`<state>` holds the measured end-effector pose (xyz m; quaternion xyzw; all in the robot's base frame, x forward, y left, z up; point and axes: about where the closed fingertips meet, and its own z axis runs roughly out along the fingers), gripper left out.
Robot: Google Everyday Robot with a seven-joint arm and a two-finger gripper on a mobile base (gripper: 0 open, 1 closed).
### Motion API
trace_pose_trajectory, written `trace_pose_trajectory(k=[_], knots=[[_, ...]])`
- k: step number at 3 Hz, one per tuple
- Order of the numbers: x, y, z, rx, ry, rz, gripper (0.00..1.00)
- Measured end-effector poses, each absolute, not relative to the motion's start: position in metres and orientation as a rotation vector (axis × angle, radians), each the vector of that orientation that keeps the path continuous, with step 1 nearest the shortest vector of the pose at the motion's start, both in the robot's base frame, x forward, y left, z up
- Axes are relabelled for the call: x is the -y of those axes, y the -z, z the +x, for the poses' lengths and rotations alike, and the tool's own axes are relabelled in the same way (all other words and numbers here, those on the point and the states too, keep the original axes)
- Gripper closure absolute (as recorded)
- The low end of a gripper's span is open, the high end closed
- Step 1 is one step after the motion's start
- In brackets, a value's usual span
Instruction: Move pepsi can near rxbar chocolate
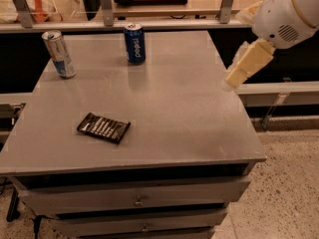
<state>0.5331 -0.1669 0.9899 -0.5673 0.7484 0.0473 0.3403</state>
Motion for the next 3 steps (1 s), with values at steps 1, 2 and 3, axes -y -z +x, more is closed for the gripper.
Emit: trace_pose_trajectory(k=[1,2,3], knots=[[0.132,-0.976,0.578,-1.886,-0.153,-1.423,0.00],[0.132,-0.976,0.578,-1.885,-0.153,-1.423,0.00],[0.130,-0.962,0.593,-1.867,-0.212,-1.349,0.00]])
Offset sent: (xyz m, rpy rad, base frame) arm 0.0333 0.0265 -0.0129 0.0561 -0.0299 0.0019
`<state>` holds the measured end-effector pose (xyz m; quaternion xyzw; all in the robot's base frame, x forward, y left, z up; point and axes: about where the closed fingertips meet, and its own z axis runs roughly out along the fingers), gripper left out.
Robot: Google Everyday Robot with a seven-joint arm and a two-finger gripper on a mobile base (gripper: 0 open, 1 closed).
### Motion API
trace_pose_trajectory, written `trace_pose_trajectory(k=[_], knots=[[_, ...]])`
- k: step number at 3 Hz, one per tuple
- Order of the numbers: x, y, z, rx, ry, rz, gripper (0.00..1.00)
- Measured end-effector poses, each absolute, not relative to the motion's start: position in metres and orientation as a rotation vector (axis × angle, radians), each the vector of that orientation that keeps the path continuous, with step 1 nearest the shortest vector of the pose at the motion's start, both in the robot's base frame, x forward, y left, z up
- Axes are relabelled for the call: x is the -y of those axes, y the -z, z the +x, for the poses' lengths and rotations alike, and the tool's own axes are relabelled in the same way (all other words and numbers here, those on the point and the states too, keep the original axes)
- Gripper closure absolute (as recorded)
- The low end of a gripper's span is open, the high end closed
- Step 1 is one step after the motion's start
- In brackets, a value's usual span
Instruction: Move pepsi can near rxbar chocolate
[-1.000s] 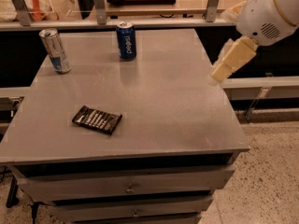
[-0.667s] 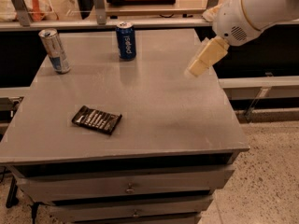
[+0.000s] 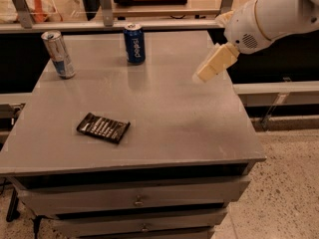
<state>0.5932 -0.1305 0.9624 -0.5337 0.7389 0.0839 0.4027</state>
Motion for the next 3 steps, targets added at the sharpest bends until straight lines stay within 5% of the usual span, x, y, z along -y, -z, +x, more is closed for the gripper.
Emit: trace_pose_trajectory(k=[3], knots=[[0.126,-0.913,0.667,-1.783,-0.362,-1.068,0.00]])
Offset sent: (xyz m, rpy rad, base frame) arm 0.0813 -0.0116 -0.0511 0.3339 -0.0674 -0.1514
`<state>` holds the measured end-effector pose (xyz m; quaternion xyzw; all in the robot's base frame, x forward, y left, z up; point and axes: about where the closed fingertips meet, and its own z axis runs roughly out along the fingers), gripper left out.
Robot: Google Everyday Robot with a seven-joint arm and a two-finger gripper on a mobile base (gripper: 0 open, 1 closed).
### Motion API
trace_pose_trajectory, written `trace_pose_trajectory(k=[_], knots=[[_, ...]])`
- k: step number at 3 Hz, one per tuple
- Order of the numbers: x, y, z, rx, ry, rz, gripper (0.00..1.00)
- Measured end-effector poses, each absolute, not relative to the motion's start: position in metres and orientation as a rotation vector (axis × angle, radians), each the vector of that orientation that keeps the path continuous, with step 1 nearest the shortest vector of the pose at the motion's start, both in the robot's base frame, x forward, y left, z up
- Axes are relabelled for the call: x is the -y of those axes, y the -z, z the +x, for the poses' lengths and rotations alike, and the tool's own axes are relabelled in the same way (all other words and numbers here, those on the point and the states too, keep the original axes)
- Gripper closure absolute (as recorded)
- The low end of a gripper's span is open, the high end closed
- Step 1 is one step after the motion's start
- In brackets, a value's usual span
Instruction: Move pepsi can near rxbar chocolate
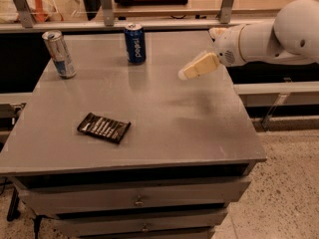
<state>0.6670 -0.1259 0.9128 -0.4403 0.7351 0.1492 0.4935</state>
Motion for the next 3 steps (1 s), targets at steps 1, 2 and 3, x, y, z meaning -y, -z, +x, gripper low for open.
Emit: trace_pose_trajectory(k=[1,2,3], knots=[[0.111,-0.894,0.690,-1.770,-0.387,-1.069,0.00],[0.090,-0.880,0.709,-1.760,-0.401,-1.081,0.00],[0.066,-0.871,0.726,-1.748,-0.410,-1.102,0.00]])
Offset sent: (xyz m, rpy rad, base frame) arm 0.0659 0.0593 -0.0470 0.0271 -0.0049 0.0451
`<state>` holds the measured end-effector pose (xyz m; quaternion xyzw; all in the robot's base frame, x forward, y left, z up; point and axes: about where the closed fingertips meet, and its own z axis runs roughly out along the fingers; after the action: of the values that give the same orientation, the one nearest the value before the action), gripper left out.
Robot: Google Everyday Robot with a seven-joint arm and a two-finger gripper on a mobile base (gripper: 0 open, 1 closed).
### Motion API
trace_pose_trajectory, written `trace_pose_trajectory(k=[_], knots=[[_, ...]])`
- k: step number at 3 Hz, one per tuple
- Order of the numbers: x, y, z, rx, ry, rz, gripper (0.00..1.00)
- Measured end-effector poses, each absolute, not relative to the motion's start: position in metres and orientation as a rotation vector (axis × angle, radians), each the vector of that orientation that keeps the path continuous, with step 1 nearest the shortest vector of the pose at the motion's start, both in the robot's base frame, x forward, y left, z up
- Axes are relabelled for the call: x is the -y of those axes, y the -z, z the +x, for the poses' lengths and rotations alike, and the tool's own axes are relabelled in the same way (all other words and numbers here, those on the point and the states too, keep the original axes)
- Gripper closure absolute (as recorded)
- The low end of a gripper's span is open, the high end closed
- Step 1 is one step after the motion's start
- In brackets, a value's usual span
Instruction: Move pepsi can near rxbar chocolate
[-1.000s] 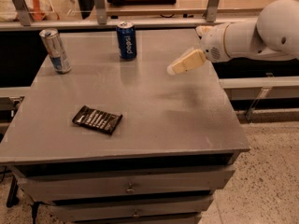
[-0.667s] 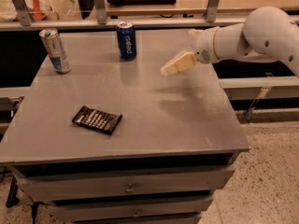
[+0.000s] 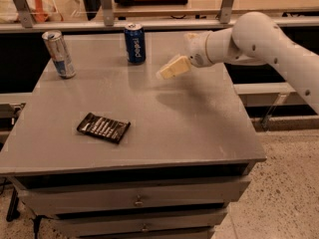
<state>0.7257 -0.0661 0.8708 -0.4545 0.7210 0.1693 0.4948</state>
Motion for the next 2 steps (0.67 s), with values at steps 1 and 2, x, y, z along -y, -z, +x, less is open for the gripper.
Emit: trace_pose_trajectory(k=[1,2], knots=[[0.046,-0.868,0.741,-1.729,-0.426,-1.122,0.00],[0.025,-0.869,0.754,-1.704,-0.458,-1.154,0.00]])
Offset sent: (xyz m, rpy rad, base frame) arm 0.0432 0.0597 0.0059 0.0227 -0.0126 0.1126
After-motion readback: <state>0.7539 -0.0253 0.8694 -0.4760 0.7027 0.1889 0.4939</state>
